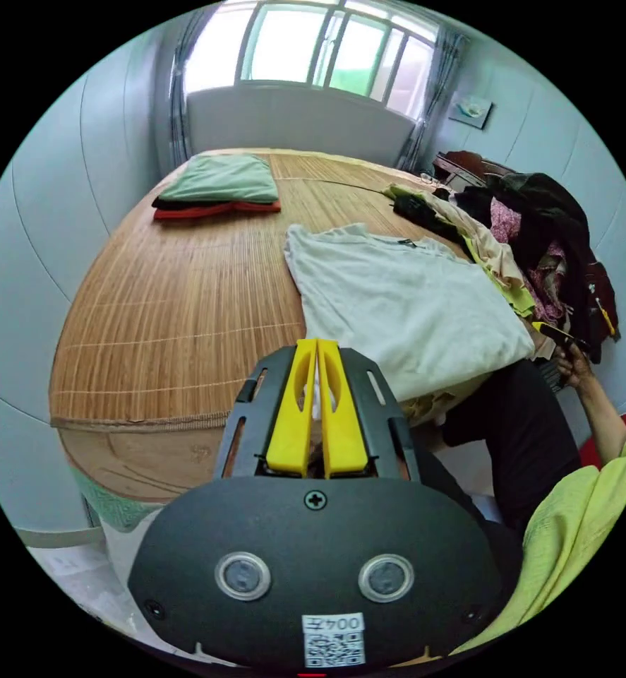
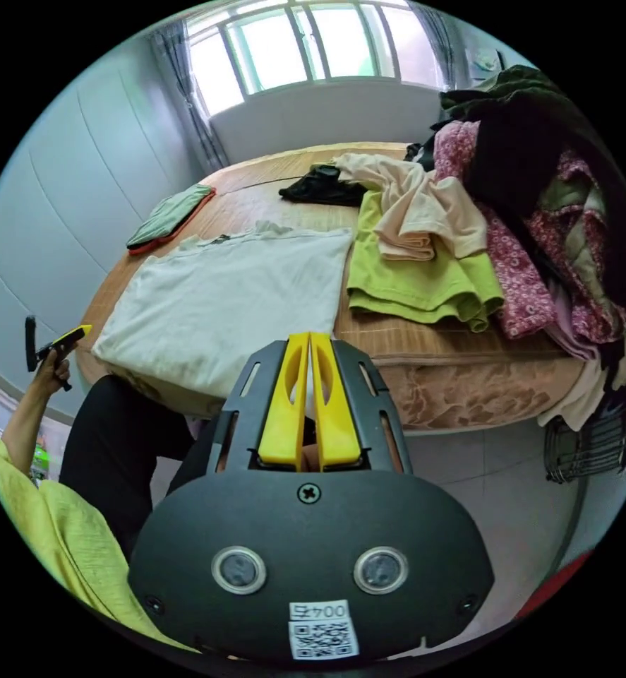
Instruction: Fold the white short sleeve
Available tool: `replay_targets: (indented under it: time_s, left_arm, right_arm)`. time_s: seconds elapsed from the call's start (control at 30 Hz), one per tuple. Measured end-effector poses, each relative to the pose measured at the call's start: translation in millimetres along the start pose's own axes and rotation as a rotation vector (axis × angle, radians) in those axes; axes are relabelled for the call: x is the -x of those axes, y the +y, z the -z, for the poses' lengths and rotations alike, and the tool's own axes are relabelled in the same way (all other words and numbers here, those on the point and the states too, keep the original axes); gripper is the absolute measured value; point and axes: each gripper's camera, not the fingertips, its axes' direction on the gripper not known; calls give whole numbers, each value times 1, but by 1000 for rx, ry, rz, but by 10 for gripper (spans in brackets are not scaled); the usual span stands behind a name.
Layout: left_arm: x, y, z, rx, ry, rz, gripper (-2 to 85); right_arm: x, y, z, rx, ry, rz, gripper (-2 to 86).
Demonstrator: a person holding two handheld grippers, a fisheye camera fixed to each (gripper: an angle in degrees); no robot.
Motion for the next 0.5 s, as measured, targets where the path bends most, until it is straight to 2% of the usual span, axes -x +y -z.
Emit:
replay_targets:
  time_s: [0.1,0.17,0.27,0.5]
  left_arm:
    - [-17,8,-38,154,-66,-82,3]
    - [-23,13,-42,118,-105,-89,4]
    - [-20,11,-43,138,-72,-79,5]
    - [-1,14,-49,119,97,-30,4]
  right_arm:
    - [7,6,-26,109,77,-32,-7]
    - [21,13,-53,185,150,29,-7]
    - [33,21,-63,172,200,74,-8]
    - [37,24,-70,183,168,132,-7]
